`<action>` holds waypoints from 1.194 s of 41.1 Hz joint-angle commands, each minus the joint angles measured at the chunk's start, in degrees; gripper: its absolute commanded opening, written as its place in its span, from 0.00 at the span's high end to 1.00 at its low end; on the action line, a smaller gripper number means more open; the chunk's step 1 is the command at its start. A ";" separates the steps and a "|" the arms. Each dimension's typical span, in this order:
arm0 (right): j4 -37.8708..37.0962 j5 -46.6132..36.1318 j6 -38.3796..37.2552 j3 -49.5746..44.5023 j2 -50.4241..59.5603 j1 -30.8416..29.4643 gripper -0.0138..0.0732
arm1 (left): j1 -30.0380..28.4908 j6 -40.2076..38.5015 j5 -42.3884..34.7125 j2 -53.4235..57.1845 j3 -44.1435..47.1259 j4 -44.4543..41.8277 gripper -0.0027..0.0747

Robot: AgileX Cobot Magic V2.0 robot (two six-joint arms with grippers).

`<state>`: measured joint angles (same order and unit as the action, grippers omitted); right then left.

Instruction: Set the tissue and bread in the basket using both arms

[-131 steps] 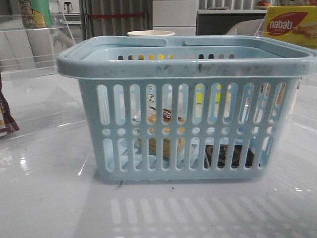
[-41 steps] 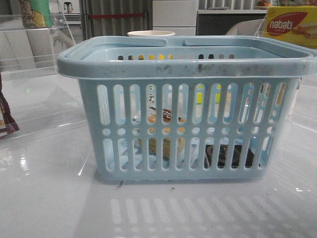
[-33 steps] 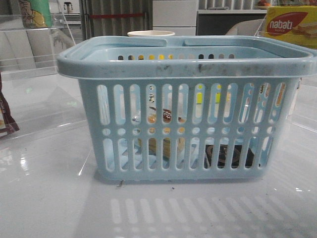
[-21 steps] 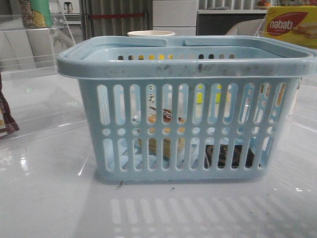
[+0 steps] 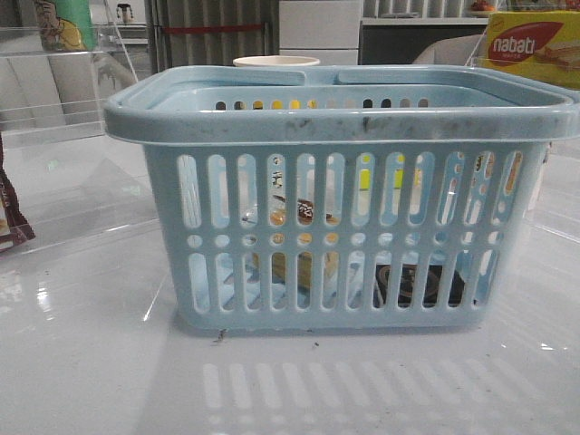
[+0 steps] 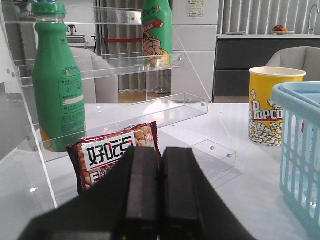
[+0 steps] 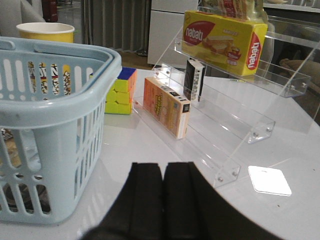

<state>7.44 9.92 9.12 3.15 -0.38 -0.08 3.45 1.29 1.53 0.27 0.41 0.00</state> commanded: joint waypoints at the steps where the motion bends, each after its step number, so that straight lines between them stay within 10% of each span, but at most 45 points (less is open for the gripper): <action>1: -0.25 -7.39 0.20 -0.71 1.11 -1.92 0.78 | -0.08 -0.66 -5.09 0.96 0.34 0.00 0.85; 49: -6.95 -14.81 -9.12 -4.50 2.14 1.33 0.78 | -0.08 -0.66 -5.09 0.96 0.34 0.00 0.85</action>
<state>1.44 0.72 0.87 -1.67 0.58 1.48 3.45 1.25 1.44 0.27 0.41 0.00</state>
